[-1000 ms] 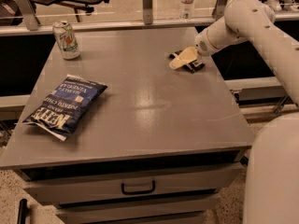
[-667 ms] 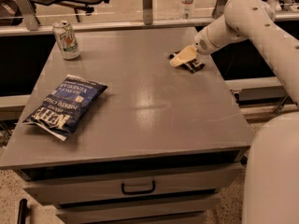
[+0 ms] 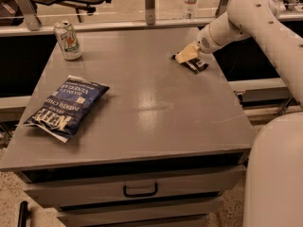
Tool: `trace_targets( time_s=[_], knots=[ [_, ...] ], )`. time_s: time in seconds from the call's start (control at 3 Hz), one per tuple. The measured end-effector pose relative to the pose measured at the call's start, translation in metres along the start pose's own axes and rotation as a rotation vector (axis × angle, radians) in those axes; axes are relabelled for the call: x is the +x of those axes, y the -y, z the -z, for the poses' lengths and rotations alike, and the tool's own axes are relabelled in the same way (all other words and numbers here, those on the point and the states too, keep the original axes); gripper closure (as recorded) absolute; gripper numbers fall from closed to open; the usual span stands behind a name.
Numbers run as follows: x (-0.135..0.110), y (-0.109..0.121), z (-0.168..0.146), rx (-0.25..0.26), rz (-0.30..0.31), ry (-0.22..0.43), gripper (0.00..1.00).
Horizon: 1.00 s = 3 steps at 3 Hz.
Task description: Pick rxbar chocolate
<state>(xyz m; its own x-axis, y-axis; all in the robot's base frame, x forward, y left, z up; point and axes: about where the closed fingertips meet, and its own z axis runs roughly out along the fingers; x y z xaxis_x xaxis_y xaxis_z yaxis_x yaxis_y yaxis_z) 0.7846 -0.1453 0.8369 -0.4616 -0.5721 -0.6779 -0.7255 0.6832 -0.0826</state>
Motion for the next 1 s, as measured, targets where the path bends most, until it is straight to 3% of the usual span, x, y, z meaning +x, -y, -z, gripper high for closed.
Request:
trace_targets(
  time_s=[0.33,1.0],
  knots=[
    [-0.001,0.0,0.001,0.0,0.0,0.0,1.0],
    [-0.031,0.0,0.06,-0.05,0.062,0.119,1.0]
  ],
)
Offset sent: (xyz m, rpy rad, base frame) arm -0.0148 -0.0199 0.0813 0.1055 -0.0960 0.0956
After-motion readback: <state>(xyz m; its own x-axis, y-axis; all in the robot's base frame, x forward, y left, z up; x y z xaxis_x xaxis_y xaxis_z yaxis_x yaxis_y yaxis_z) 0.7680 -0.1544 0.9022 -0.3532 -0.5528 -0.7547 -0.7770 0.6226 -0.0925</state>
